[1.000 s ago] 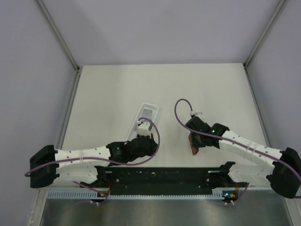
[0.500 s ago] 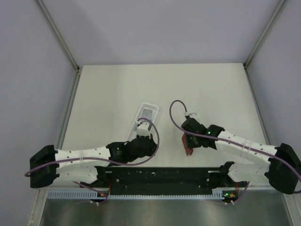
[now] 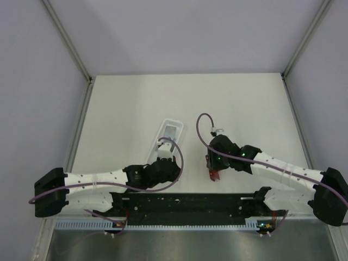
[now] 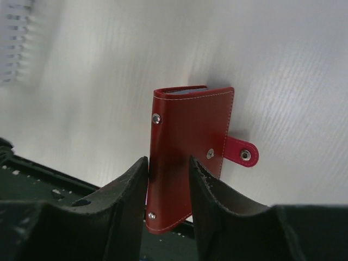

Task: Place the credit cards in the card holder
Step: Close the card holder at the center of the board.

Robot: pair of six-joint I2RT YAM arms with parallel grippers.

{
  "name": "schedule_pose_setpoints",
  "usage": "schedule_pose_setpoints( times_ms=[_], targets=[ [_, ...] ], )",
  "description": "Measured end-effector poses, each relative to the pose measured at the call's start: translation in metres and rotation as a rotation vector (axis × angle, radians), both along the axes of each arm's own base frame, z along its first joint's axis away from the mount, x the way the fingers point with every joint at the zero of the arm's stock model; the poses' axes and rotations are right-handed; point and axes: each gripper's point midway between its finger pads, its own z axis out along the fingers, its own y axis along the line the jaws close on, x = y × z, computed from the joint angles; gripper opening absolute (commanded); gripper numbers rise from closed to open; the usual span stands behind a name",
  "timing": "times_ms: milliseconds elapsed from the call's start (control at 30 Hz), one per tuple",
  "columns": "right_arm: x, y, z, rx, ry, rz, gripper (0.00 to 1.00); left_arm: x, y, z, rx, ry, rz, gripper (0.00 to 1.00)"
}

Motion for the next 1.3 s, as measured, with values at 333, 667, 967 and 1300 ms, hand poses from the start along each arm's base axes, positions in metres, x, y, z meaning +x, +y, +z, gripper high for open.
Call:
schedule_pose_setpoints(
  times_ms=[333,667,967,1300],
  targets=[
    [-0.003,0.024,0.031,0.224,-0.084,0.057,0.36,0.000,0.000,0.000,0.001,0.001,0.000,0.00],
    [0.016,-0.015,0.047,0.214,-0.186,-0.115,0.19,0.000,-0.006,-0.007,0.049,0.005,-0.033,0.00],
    [0.016,-0.041,0.023,0.173,-0.165,-0.190,0.16,0.001,-0.014,-0.004,0.042,-0.003,-0.054,0.00],
    [0.023,-0.052,0.039,0.228,-0.264,-0.246,0.40,0.012,-0.012,-0.002,0.031,-0.016,-0.027,0.00]
  ],
)
